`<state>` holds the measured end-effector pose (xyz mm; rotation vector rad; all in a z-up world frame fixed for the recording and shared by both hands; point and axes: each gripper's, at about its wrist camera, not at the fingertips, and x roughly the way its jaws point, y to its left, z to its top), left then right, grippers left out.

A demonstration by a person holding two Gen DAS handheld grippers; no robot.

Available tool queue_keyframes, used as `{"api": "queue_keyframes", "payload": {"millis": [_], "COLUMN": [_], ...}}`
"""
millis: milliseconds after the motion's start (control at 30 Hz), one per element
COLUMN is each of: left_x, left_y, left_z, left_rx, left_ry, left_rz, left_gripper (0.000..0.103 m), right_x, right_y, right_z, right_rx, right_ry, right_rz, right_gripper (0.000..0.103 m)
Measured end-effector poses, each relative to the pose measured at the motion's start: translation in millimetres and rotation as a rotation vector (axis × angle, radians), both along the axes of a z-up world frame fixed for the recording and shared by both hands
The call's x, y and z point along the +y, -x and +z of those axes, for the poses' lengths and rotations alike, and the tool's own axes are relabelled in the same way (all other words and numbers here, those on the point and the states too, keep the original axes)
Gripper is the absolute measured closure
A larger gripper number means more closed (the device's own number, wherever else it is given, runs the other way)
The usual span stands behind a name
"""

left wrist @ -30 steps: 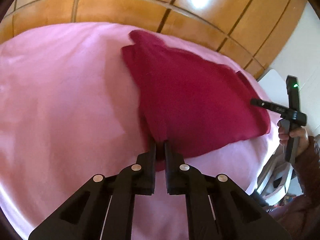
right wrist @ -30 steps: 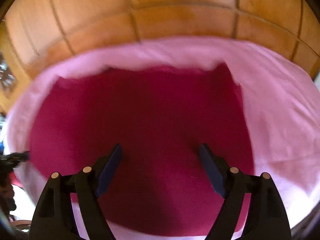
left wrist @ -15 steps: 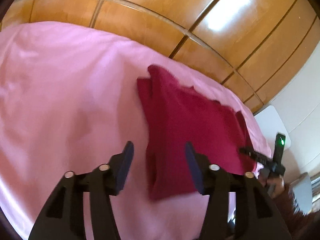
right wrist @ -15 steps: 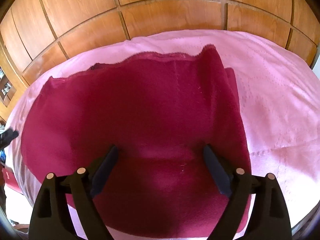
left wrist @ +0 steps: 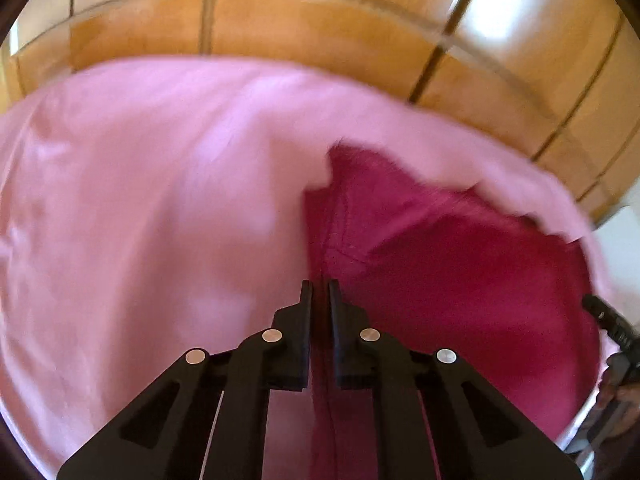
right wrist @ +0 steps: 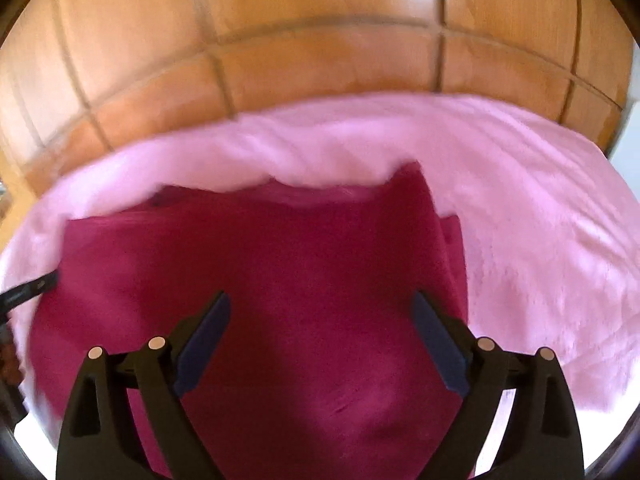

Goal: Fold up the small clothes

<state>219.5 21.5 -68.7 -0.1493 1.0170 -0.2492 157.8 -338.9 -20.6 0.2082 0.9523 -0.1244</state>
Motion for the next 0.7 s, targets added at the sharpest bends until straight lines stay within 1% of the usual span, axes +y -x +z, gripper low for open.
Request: {"api": "queue_keyframes", "payload": {"millis": [33,67,133,233,267,300,433,533,567,600,633,667,700], "left_x": [-0.9,-2.3,-9.1,-13.7,-14.4,-16.4,-23.6,-36.0,-38.9,-42.0,-43.5,-46.7,-50.5], "left_y": [1.8,4.4,12.0,23.3,28.4,35.1,56.1,64.1,65.4,68.3,69.9,70.7,70.4], "left_z": [-5.2,-4.3,4.9,21.2,26.6,33.8,52.1,57.8,57.7,57.9,58.1,57.9,57.8], "left_rx": [-0.002,-0.018,-0.051,-0.097,-0.119,-0.149,-0.224,-0.248,-0.25,-0.253,-0.259,-0.268,-0.282], "left_ry": [-0.01,-0.028,-0.09,-0.141,-0.154,-0.165,-0.168,-0.181,-0.184,-0.186,-0.181,-0.178,-0.177], "left_rz": [0.003,0.005,0.005,0.028,0.034,0.035,0.014,-0.018,-0.026,-0.039,-0.044,-0.045,-0.049], "left_gripper": [0.095,0.094,0.094,0.094,0.091,0.09,0.09,0.09,0.086,0.078,0.06,0.054,0.054], "right_x": [-1.1,-0.7,1.2,-0.3,0.0,-0.6,-3.2,-1.4,-1.5,-1.4,-1.7,-2.1,-2.6], "right_y": [-1.7,0.2,3.0,7.3,7.7,7.5,8.3,8.0,8.1,8.3,8.3,8.0,7.7], "right_z": [-6.5,-9.8,-10.0,-9.6,-10.3,-10.4,-11.5,-13.0,-12.8,-12.6,-12.5,-12.5,-13.2], "right_rx": [-0.01,-0.044,-0.065,-0.086,-0.089,-0.09,-0.106,-0.11,-0.112,-0.113,-0.114,-0.116,-0.117], "right_ry": [-0.008,-0.001,0.013,0.006,0.004,0.004,0.002,0.002,0.001,0.001,-0.001,-0.002,-0.003], "right_rz": [0.0,0.0,-0.006,-0.004,-0.003,-0.002,-0.001,-0.002,-0.002,-0.001,0.0,0.0,0.002], "right_gripper": [0.006,0.005,0.005,0.004,0.004,0.004,0.004,0.004,0.004,0.004,0.004,0.003,0.003]}}
